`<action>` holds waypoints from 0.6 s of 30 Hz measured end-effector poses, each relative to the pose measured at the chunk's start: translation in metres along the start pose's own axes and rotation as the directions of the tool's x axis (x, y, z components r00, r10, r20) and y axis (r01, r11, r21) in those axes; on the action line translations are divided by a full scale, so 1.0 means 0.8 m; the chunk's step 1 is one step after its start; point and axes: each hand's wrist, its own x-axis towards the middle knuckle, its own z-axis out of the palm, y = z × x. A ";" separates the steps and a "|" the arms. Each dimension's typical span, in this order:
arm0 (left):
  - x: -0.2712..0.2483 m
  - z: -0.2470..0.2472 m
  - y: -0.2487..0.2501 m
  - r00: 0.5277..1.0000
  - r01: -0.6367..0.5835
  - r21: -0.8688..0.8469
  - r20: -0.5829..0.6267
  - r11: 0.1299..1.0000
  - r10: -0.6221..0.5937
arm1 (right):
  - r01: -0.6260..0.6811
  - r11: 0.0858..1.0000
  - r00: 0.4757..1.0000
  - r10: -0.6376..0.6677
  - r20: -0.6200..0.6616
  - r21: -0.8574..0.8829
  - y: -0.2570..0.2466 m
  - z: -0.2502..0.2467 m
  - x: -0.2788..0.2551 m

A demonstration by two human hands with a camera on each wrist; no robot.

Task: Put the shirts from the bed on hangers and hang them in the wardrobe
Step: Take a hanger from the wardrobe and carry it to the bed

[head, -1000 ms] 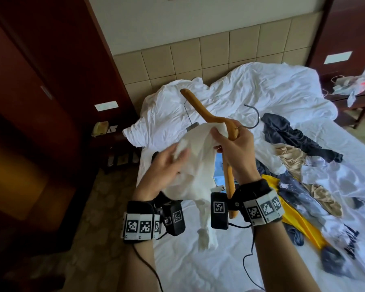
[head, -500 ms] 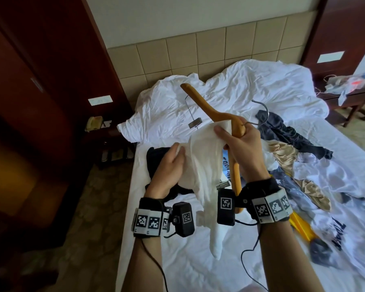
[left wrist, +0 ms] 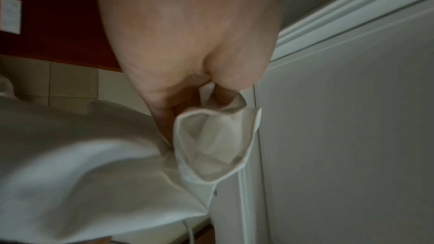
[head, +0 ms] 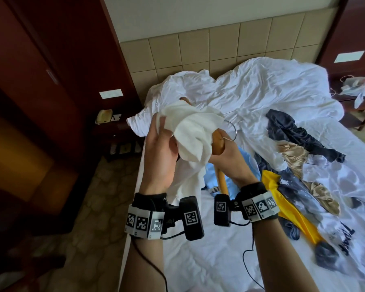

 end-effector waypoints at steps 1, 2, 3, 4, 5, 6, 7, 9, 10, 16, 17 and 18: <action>0.001 -0.001 -0.003 1.000 -0.005 0.026 0.003 1.000 0.004 | 0.026 0.999 1.000 -0.026 -0.009 0.021 -0.002 0.007 -0.002; 0.001 -0.002 -0.007 1.000 -0.007 0.043 0.001 0.999 0.007 | 0.049 0.998 0.998 -0.049 -0.027 0.030 -0.004 0.013 -0.002; 0.001 -0.003 -0.011 1.000 -0.009 0.061 0.002 0.998 0.009 | 0.067 0.997 0.997 -0.065 -0.050 0.036 -0.005 0.019 -0.003; 0.001 -0.005 -0.015 1.000 -0.019 0.080 0.010 0.997 0.018 | 0.080 0.996 0.995 -0.077 -0.068 0.042 -0.003 0.023 -0.002; 0.000 -0.006 -0.017 1.000 -0.024 0.112 0.010 0.993 0.023 | 0.092 0.995 0.993 -0.089 -0.072 0.042 -0.003 0.028 -0.003; 0.000 -0.008 -0.018 0.999 -0.030 0.131 0.020 0.991 0.027 | 0.099 0.995 0.993 -0.097 -0.068 0.023 -0.002 0.031 -0.002; -0.001 -0.012 -0.019 0.998 -0.041 0.154 0.046 0.987 0.035 | 0.102 0.995 0.993 -0.101 -0.054 0.014 -0.003 0.034 -0.002; -0.003 -0.021 -0.018 0.994 -0.050 0.202 0.109 0.978 0.028 | 0.109 0.993 0.993 -0.107 -0.045 0.034 -0.005 0.036 -0.004; -0.004 -0.028 -0.018 0.991 -0.046 0.228 0.135 0.973 0.015 | 0.108 0.993 0.993 -0.106 -0.060 0.040 -0.006 0.034 -0.005; 0.001 -0.070 -0.067 0.976 0.148 0.531 0.057 0.834 -0.210 | 0.109 0.994 0.966 -0.106 -0.236 0.000 -0.008 0.018 -0.002; -0.001 -0.071 -0.075 0.956 0.181 0.561 0.091 0.808 -0.277 | 0.107 0.994 0.958 -0.109 -0.264 -0.023 -0.010 0.015 -0.002; -0.004 -0.069 -0.083 0.922 0.220 0.588 0.137 0.778 -0.363 | 0.108 0.993 0.953 -0.116 -0.279 -0.044 -0.013 0.013 -0.003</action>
